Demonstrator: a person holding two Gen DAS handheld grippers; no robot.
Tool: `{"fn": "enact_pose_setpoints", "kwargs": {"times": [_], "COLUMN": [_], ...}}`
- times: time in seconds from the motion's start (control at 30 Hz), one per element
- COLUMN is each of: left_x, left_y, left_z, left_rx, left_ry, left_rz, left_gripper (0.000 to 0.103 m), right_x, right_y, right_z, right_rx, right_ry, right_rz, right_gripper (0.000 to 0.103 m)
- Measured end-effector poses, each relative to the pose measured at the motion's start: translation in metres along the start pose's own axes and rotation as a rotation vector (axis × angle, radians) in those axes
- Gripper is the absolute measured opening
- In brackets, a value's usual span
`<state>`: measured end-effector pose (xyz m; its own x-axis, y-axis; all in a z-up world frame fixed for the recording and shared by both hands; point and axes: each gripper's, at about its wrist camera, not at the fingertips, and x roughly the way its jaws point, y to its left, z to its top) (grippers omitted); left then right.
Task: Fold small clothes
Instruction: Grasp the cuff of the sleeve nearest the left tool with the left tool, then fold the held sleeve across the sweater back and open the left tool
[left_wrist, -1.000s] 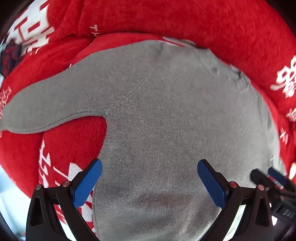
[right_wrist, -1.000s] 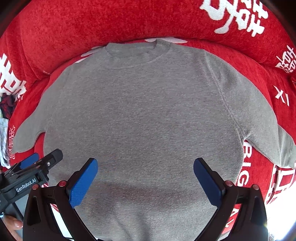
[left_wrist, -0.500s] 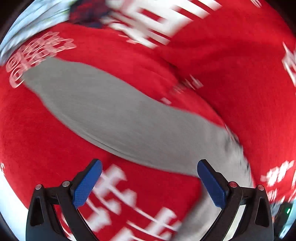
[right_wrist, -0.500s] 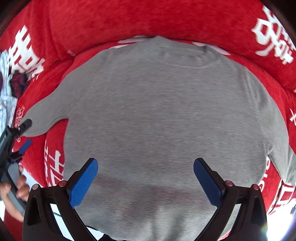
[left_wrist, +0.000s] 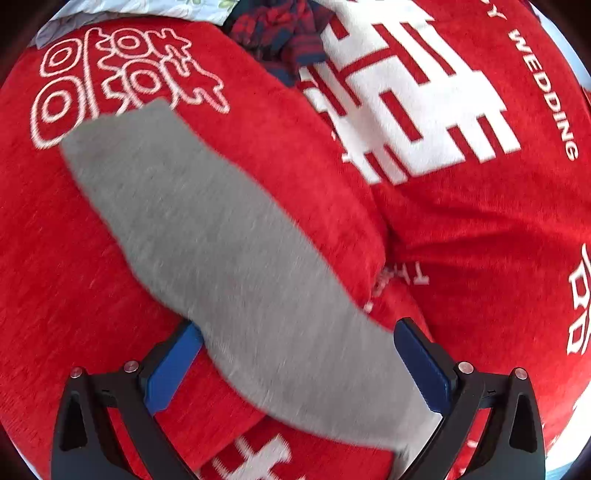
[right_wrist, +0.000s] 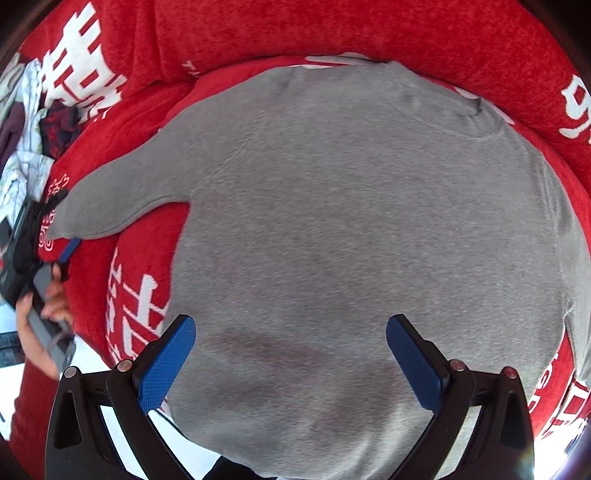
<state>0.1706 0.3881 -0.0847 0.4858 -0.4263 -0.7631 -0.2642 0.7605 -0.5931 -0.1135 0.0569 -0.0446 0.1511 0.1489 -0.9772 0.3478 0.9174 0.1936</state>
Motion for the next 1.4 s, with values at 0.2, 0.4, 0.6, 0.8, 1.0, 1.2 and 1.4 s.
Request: {"fn": "enact_pose_setpoints", "kwargs": {"times": [0.2,0.4,0.6,0.8,1.0,1.2,1.4], "left_x": [0.006,-0.011,-0.031,-0.035,0.003,0.059,0.064], "left_y": [0.001,-0.028,-0.125,-0.241,-0.327,-0.351,-0.342], "left_z": [0.017,0.014,-0.016,-0.089,-0.206,-0.323,-0.351], "left_rx": [0.01,0.138,0.403,0.617,0.824,1.008,1.127], "left_ry": [-0.014,-0.047,-0.033,0.059,0.255,0.443,0.465], "left_rz": [0.066,-0.046,-0.19,-0.377,-0.446,-0.29,-0.139], "left_gripper": [0.012,0.012,0.012,0.012,0.012,0.012,0.026], "right_x": [0.0,-0.005,-0.018,-0.043,-0.06,-0.057,-0.05], "right_y": [0.008,0.001,-0.02,-0.066,-0.138,-0.208,-0.249], "right_z": [-0.002,-0.007,-0.01,-0.019,-0.039,-0.068,-0.088], "right_rx": [-0.021,-0.01,0.043,0.13,0.292,0.443,0.538], "right_ry": [0.007,-0.004,-0.051,-0.14,-0.198,-0.202,-0.185], "right_rz": [0.017,0.041,0.073,0.093,0.078,0.047,0.03], "right_gripper": [0.103,0.103,0.103,0.103,0.103,0.103,0.103]}}
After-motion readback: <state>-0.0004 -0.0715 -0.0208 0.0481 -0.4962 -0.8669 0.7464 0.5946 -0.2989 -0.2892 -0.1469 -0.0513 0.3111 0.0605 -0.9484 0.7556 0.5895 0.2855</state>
